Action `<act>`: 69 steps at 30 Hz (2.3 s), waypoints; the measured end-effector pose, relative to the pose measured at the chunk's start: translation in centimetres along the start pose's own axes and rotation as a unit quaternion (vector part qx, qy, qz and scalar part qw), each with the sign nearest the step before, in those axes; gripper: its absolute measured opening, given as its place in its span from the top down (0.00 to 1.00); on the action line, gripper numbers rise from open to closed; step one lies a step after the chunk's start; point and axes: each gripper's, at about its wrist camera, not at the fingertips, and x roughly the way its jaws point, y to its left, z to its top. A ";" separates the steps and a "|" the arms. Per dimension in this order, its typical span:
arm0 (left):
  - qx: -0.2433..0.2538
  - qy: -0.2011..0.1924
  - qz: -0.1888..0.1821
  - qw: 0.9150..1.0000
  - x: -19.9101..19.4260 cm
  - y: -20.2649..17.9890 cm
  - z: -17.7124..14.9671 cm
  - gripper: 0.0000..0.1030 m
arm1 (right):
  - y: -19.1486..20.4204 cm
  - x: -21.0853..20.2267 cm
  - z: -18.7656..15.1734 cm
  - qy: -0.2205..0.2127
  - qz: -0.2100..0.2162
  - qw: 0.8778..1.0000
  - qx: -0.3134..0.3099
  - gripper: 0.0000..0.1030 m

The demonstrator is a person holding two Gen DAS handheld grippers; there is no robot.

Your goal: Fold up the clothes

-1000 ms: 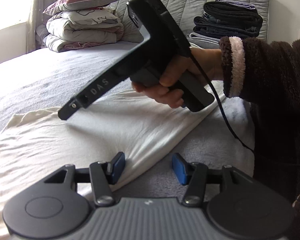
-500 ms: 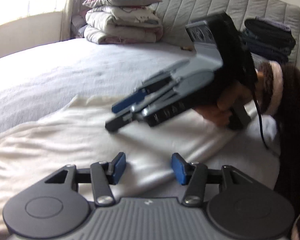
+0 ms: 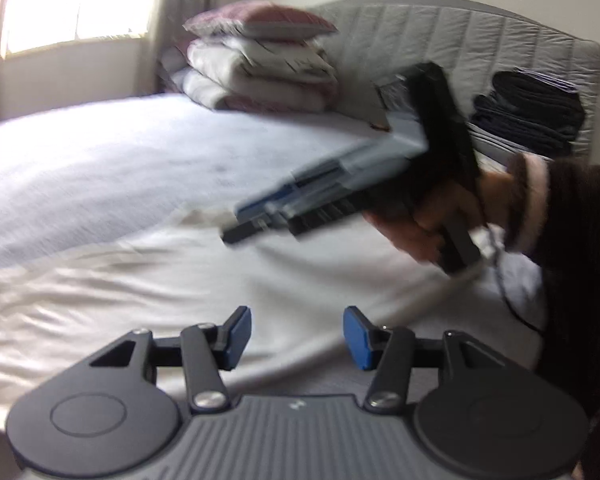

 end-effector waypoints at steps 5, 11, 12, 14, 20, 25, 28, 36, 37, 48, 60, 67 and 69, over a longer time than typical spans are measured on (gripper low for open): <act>0.003 0.030 0.018 0.999 1.0 1.5 -0.2 0.50 | 2.8 2.8 0.5 0.022 0.009 0.999 -0.045 0.58; 0.009 0.046 0.012 0.999 0.4 2.0 -1.5 0.50 | 2.7 5.3 1.1 0.029 0.000 0.999 -0.043 0.58; 0.010 0.047 0.011 0.999 0.1 2.0 -1.6 0.50 | 2.4 5.5 1.3 0.030 -0.002 0.999 -0.039 0.59; 0.010 0.047 0.009 0.999 -0.4 2.1 -1.9 0.50 | 1.7 5.7 1.8 0.031 -0.011 0.999 -0.032 0.59; -0.001 0.027 0.024 0.999 -2.1 3.4 -1.5 0.50 | 1.6 5.5 2.8 0.020 0.002 1.000 -0.006 0.59; -0.004 0.021 0.067 0.998 -2.7 5.3 -1.2 0.50 | 4.2 6.8 3.8 0.021 0.066 0.998 -0.004 0.59; -0.013 0.048 0.068 0.996 -2.4 6.1 -1.7 0.50 | 6.0 8.8 4.3 0.039 0.073 0.996 -0.033 0.59; -0.005 0.059 0.057 0.997 -3.4 6.4 -3.0 0.50 | 6.0 13.0 6.0 0.062 0.050 0.996 -0.039 0.59; -0.003 0.060 0.057 0.997 -3.5 6.4 -3.0 0.50 | 5.8 13.2 6.4 0.063 0.046 0.996 -0.037 0.59; -0.007 0.041 0.102 0.994 -5.1 8.1 -1.9 0.50 | 7.0 15.5 10.0 0.088 0.087 0.991 -0.054 0.54; -0.036 0.078 0.123 0.989 -5.5 11.0 -2.6 0.50 | 9.9 19.1 11.2 0.110 0.131 0.980 -0.104 0.88; -0.036 0.081 0.122 0.988 -5.7 10.9 -2.8 0.49 | 9.6 19.4 11.7 0.091 0.086 0.985 -0.115 0.80; -0.034 0.082 0.124 0.988 -6.0 10.7 -2.8 0.49 | 9.1 19.5 11.9 0.092 0.070 0.987 -0.109 0.69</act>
